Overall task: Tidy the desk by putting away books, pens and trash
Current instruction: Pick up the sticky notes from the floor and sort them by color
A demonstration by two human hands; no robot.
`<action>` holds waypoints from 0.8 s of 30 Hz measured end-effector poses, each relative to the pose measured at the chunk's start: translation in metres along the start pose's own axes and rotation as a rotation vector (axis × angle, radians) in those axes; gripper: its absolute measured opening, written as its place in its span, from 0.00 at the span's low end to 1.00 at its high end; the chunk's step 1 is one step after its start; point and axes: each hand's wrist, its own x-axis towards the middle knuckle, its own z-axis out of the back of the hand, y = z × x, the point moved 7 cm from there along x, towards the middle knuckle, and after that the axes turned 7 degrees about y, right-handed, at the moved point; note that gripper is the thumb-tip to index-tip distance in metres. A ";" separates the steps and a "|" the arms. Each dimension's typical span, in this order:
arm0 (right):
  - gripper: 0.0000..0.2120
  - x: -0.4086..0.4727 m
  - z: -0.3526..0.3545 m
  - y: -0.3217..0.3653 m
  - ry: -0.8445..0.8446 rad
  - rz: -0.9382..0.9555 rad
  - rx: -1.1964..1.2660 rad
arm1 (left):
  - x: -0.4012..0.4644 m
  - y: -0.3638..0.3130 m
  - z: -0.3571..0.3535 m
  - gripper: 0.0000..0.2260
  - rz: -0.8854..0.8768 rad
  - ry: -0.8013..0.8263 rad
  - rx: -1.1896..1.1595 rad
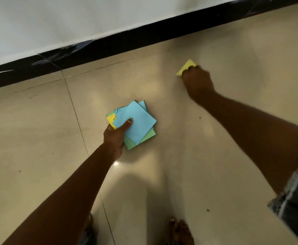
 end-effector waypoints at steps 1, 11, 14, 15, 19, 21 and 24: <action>0.13 -0.019 -0.007 0.006 0.026 0.047 0.006 | -0.006 0.001 0.000 0.20 0.017 0.009 -0.003; 0.07 -0.179 0.091 0.004 0.104 -0.184 0.182 | -0.141 -0.044 -0.021 0.18 0.158 0.094 0.043; 0.16 -0.201 0.174 0.002 -0.035 -0.231 0.321 | -0.189 -0.105 -0.044 0.18 0.134 0.138 0.099; 0.17 -0.207 0.201 0.001 -0.077 -0.233 0.390 | -0.207 -0.130 -0.054 0.17 0.119 0.155 0.109; 0.05 -0.240 0.334 -0.005 -0.234 -0.215 0.576 | -0.294 -0.237 -0.091 0.16 0.027 0.225 0.126; 0.15 -0.257 0.383 0.006 -0.321 -0.123 0.551 | -0.335 -0.280 -0.103 0.16 -0.001 0.223 0.108; 0.18 -0.277 0.489 0.004 -0.419 -0.145 0.700 | -0.400 -0.344 -0.119 0.16 -0.036 0.253 0.055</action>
